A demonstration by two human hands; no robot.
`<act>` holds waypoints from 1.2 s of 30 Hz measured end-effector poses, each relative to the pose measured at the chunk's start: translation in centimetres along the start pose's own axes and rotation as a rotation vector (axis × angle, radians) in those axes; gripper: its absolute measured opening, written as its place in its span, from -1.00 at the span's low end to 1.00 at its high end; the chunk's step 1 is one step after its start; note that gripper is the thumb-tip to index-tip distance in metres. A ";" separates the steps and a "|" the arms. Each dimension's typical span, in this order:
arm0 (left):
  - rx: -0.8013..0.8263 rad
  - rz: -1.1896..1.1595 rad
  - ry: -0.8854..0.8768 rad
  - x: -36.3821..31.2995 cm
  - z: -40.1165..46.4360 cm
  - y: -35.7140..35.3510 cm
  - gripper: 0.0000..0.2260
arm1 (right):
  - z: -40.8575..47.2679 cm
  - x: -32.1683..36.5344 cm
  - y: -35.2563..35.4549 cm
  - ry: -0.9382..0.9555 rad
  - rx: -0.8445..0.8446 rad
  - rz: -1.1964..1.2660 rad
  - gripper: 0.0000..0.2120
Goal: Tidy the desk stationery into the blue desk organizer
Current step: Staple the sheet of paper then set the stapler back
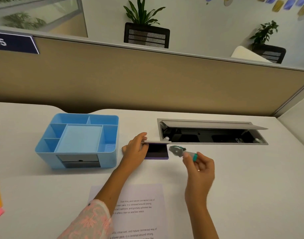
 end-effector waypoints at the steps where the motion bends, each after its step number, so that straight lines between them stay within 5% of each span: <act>1: 0.012 -0.025 -0.007 0.1 -0.1 0.0 -0.65 | 0.0 -0.3 0.9 -0.025 -0.021 0.010 -0.70; 23: 0.201 0.476 -0.275 -1.0 -3.1 -0.4 -0.35 | -1.1 -3.3 4.7 -0.116 0.003 -0.234 -0.75; 36: 0.037 0.389 -0.168 2.7 -21.7 8.1 -0.44 | -7.3 -1.1 9.4 -0.243 0.020 -0.219 -0.75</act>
Point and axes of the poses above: each hand's wrist, its own z-axis towards the middle knuckle, its own y-axis out of the back of the hand, x = y × z, the point moved 5 cm from there along z, towards the middle knuckle, and after that the axes turned 2 degrees about -x, right-handed, at the moved point
